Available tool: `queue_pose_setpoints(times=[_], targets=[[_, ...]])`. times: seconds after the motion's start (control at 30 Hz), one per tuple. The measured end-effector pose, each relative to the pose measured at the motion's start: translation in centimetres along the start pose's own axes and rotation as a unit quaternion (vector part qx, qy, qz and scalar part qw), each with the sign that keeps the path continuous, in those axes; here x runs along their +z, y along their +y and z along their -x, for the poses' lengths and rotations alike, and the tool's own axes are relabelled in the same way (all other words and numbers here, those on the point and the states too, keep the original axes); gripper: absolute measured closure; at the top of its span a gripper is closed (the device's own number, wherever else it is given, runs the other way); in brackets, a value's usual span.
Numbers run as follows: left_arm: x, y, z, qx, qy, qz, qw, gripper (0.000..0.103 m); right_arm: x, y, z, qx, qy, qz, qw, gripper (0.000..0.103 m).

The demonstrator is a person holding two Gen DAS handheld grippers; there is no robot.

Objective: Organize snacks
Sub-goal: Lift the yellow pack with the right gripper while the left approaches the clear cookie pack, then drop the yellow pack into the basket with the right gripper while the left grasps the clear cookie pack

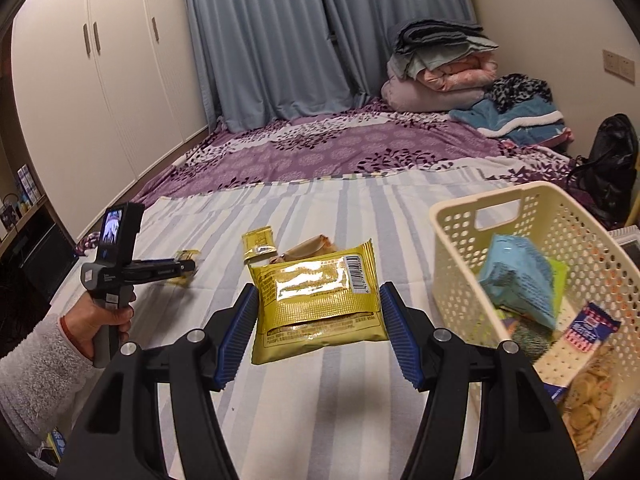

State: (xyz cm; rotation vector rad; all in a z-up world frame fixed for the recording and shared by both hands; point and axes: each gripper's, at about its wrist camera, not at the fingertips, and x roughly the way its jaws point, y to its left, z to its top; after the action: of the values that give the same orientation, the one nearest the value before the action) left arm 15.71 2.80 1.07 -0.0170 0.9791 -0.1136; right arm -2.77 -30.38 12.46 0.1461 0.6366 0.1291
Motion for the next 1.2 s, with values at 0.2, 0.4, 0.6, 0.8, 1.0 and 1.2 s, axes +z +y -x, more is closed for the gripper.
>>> queue_pose_setpoints(times=[0.2,0.4,0.6,0.8,1.0,1.2], targets=[[-0.4,0.2,1.4,-0.005,-0.007,0.002,1.0000,0.065,0.5,-2.2,2.6,-0.025,-0.034,-0.025,0.999,0.041],[-0.8,-0.4,4.2,-0.013,-0.027,0.000,0.9995,0.065,0.5,-4.3,5.0,-0.053,-0.064,-0.049,0.995,0.041],[-0.9,-1.8,7.4,-0.026,-0.051,-0.007,0.9983,0.065,-0.5,-7.6,7.4,-0.090,-0.082,-0.079,0.989,0.041],[-1.0,-3.9,9.9,-0.039,-0.069,-0.022,0.9966,0.065,-2.3,-10.3,9.4,-0.118,-0.089,-0.106,0.983,0.041],[-1.2,-6.5,11.9,-0.051,-0.081,-0.045,0.9944,0.065,-4.0,-12.3,10.8,-0.140,-0.096,-0.126,0.977,0.027],[-1.3,-10.1,13.6,-0.069,-0.091,-0.079,0.9904,0.065,-5.0,-13.8,12.0,-0.147,-0.105,-0.145,0.973,0.027]])
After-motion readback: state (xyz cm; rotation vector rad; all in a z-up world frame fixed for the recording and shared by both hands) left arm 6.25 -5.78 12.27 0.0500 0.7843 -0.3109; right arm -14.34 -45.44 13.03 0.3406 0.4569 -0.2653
